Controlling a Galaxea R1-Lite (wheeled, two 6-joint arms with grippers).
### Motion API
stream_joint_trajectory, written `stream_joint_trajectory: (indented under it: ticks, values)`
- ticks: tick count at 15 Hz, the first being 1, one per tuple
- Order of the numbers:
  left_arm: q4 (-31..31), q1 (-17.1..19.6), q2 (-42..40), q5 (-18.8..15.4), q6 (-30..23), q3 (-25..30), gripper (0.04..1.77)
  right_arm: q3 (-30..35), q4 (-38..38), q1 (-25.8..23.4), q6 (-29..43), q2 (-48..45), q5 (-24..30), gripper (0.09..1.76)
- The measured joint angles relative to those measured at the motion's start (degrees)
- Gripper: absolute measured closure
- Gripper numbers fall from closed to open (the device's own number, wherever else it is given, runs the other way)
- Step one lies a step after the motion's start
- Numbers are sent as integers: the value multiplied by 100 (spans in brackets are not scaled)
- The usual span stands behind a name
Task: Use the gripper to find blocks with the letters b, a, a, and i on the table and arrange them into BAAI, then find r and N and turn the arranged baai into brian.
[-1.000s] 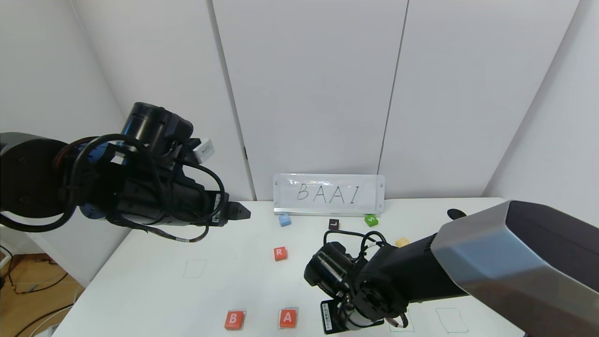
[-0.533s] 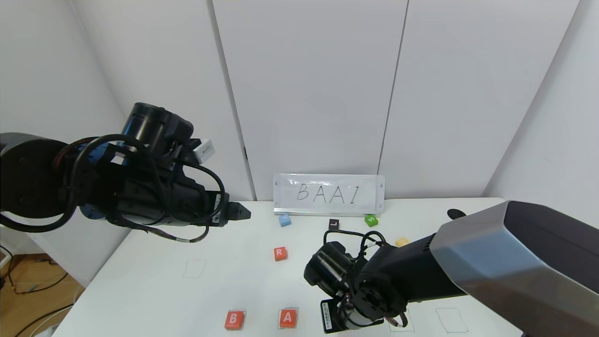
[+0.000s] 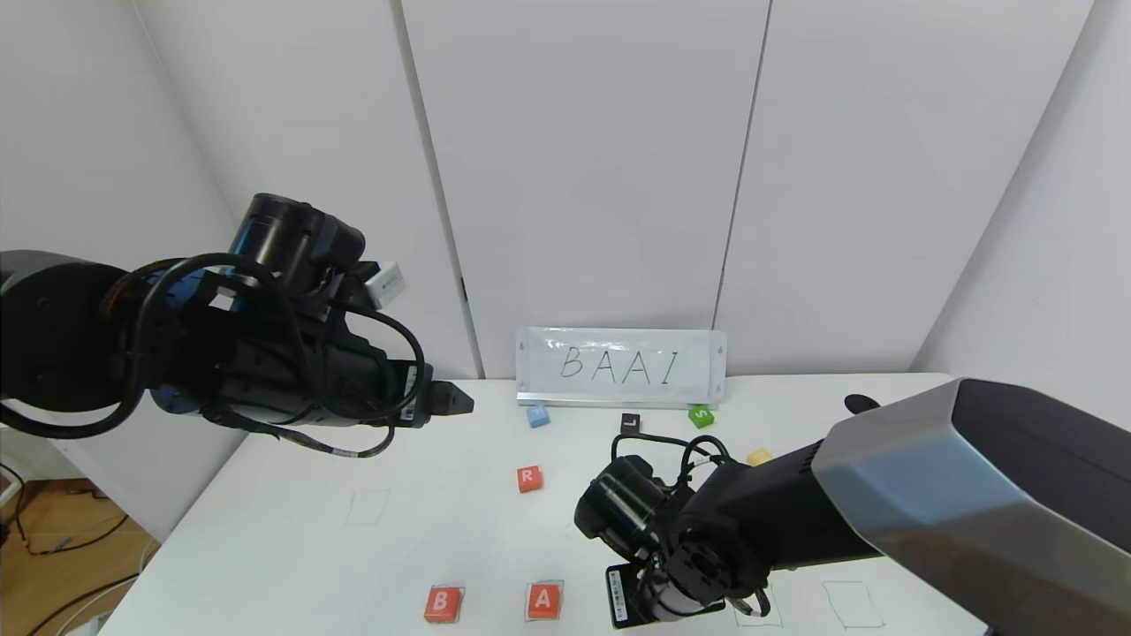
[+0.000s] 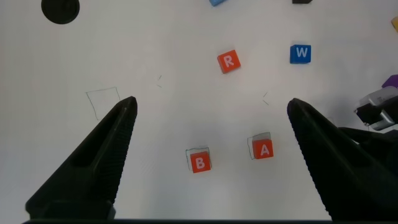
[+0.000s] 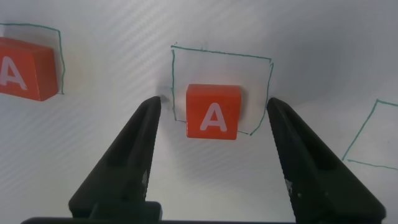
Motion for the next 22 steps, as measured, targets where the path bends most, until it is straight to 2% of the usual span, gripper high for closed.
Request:
stream_joint_trajectory:
  ticks: [9,22]
  values:
    - [2,-1,-22,-5,2,0,9,-41,62,-141,38,-140,0,29]
    - [10,-48,-87,-5,2,18,9,-121,492,-1007,289,-1014,-13,17]
